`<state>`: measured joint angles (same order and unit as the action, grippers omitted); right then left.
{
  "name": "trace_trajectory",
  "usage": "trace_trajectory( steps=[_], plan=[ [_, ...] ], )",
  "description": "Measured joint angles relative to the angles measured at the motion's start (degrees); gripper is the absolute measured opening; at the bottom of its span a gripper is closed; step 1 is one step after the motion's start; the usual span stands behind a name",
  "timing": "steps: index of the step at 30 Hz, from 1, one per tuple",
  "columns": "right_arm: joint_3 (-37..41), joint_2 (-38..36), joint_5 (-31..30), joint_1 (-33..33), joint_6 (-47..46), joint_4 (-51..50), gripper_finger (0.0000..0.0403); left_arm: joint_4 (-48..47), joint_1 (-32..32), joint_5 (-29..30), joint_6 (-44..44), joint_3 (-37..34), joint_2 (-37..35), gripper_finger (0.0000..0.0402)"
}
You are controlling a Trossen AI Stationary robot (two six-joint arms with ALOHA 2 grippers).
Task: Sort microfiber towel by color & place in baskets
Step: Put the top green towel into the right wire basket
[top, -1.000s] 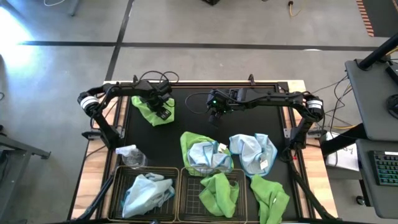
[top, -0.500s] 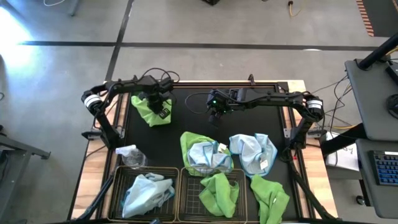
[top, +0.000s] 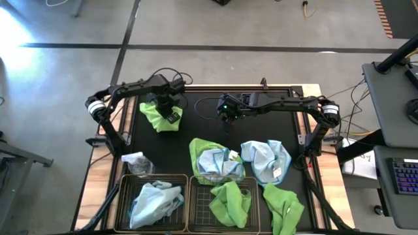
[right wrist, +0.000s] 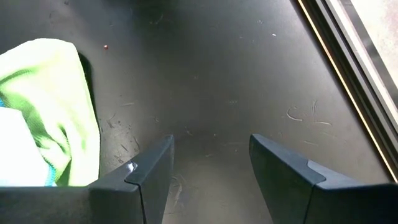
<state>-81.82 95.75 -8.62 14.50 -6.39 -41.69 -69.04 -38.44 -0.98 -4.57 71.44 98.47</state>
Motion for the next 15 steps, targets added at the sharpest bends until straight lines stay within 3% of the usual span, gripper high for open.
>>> trace_trajectory(
  steps=[6,15],
  plan=[
    [0.0,0.02,0.0,0.0,0.0,-0.02,0.0206,-4.03,0.27,-0.02,-0.2,4.91,-4.76,0.0],
    [0.0,0.02,0.01,0.01,-0.01,-0.04,0.0206,-7.42,0.37,-0.06,-2.46,10.43,-17.49,0.0]
  ],
)
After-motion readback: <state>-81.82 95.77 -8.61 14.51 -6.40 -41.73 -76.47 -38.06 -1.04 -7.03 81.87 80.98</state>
